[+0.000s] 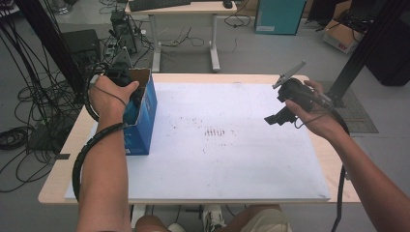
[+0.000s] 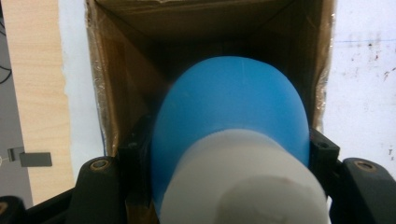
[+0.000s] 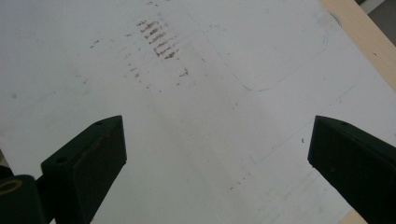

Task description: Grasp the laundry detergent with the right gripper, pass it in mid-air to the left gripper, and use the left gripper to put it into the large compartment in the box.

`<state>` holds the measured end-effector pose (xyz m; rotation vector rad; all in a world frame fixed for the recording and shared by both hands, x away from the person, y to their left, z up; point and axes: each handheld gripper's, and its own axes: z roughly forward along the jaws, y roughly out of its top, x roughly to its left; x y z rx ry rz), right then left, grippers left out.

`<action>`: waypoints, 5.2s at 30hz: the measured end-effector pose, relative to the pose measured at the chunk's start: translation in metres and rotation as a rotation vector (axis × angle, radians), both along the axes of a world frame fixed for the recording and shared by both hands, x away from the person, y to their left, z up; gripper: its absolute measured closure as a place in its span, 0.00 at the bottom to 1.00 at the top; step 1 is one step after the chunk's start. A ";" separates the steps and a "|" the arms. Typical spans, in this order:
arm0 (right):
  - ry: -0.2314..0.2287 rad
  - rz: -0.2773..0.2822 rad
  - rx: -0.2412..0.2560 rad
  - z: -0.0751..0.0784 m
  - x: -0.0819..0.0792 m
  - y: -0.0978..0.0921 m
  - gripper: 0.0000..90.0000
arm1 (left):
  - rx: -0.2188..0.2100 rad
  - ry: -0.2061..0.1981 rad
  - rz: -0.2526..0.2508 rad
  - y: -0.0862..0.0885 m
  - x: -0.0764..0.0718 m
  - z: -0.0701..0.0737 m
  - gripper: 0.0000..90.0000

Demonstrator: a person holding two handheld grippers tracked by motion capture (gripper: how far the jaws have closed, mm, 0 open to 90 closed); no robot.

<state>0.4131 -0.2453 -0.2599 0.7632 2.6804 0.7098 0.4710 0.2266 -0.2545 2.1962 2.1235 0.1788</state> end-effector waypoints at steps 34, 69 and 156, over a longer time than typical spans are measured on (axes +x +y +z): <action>0.003 -0.012 -0.033 0.000 0.005 -0.002 0.05 | -0.002 0.021 -0.024 0.001 0.002 -0.020 0.41; 0.000 -0.018 -0.053 0.005 0.006 -0.006 0.05 | -0.009 0.017 -0.029 0.002 0.002 -0.021 0.41; 0.002 -0.024 -0.045 0.005 0.004 -0.006 0.05 | -0.006 0.007 -0.038 0.003 0.001 -0.021 0.39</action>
